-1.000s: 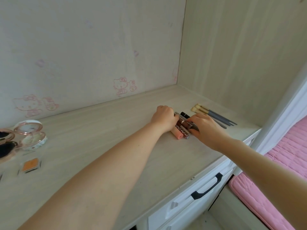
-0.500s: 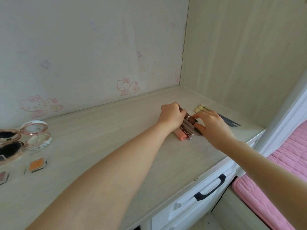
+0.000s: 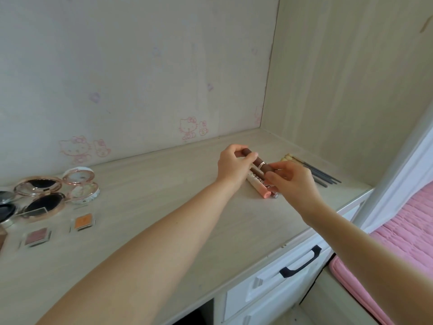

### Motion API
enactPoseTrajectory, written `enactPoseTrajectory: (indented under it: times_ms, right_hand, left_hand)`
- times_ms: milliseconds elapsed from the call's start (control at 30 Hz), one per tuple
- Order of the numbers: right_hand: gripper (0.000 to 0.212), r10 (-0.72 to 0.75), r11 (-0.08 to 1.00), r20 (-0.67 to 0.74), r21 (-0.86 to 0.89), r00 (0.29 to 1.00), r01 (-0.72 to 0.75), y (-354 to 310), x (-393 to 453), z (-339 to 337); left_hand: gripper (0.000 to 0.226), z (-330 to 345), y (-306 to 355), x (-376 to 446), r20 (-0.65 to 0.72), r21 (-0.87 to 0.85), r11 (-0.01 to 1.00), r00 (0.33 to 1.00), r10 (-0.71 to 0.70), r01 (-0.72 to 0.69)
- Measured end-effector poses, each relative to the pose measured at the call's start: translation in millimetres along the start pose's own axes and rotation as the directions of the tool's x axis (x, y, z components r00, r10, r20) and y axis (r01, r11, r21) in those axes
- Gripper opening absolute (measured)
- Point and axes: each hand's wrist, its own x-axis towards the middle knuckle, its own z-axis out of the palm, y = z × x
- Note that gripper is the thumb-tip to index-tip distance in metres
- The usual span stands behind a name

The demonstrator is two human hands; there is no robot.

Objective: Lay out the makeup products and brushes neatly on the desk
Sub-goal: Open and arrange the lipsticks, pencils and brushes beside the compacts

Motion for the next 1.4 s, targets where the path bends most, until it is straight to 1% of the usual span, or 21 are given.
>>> enactPoseTrajectory:
  times_ms: [67,133,267,400,467,567,667,767,833,933,1067,1167,1267,1333,1400]
  right_hand:
    - [0.016,-0.017,0.999,-0.003,0.048,1.0,0.017,-5.7,-8.3,7.3]
    - [0.015,-0.03,0.995,-0.011,0.094,0.999,0.031,-11.3,-14.9,16.2]
    - [0.017,-0.065,0.989,0.0,0.136,0.998,0.064,-29.2,-27.6,38.5]
    - [0.018,-0.082,0.988,0.077,0.133,0.994,0.071,-51.0,-42.8,67.5]
    - [0.018,-0.097,0.987,0.131,0.137,0.987,0.079,-61.2,-51.3,83.4]
    - [0.019,-0.142,0.985,0.248,0.133,0.958,0.112,-75.6,-65.8,108.5]
    - [0.024,-0.185,0.98,0.346,0.134,0.92,0.147,-88.1,-81.9,135.7]
    - [0.026,-0.224,0.974,0.402,0.119,0.888,0.192,-97.0,-96.7,162.2]
    - [0.022,-0.227,0.974,0.43,0.107,0.874,0.2,-101.5,-105.2,178.0]
    - [0.017,-0.192,0.981,0.454,0.094,0.87,0.168,-105.5,-117.2,198.3]
    - [0.019,-0.108,0.992,0.485,0.115,0.868,0.059,-108.8,-138.1,220.2]
    - [0.02,-0.042,0.994,0.546,0.105,0.837,-0.018,-112.4,-155.0,234.2]
    - [0.017,-0.017,0.992,0.612,0.109,0.791,-0.064,-117.7,-167.5,245.0]
    - [0.017,-0.017,0.993,0.643,0.103,0.766,-0.064,-120.8,-172.4,250.9]
    - [0.017,-0.028,0.996,0.647,0.083,0.762,-0.033,-122.6,-174.1,255.3]
  left_hand:
    - [0.026,-15.9,2.2,-12.0,0.025,-0.182,0.981,0.998,-0.06,0.064]
    - [0.026,-36.2,4.5,-25.6,0.039,-0.306,0.945,0.993,-0.109,0.115]
    - [0.024,-80.3,5.3,-54.1,0.081,-0.413,0.889,0.98,-0.18,0.198]
    - [0.025,-122.8,7.4,-79.5,0.096,-0.382,0.901,0.979,-0.181,0.204]
    - [0.024,-145.0,8.3,-91.0,0.11,-0.313,0.928,0.978,-0.178,0.204]
    - [0.022,-180.1,10.9,-109.1,0.128,-0.18,0.966,0.978,-0.164,0.186]
    - [0.02,-214.7,14.4,-125.1,0.102,-0.109,0.979,0.982,-0.162,0.172]
    - [0.017,-245.1,16.0,-138.4,0.059,-0.065,0.982,0.983,-0.175,0.179]
    - [0.016,-262.4,15.0,-146.6,0.044,-0.049,0.98,0.981,-0.191,0.193]
    - [0.017,-284.2,11.1,-158.5,0.036,-0.084,0.972,0.976,-0.216,0.219]
    - [0.024,-309.5,2.6,-170.0,-0.023,-0.173,0.962,0.975,-0.221,0.214]
    - [0.02,-325.9,-0.5,-175.4,-0.101,-0.267,0.948,0.973,-0.208,0.175]
    - [0.014,-338.0,-1.0,-179.8,-0.174,-0.345,0.93,0.964,-0.199,0.13]
    - [0.01,-344.3,-2.0,-182.2,-0.203,-0.355,0.929,0.961,-0.189,0.107]
    - [0.013,-349.5,-4.4,-183.2,-0.234,-0.324,0.94,0.954,-0.188,0.106]
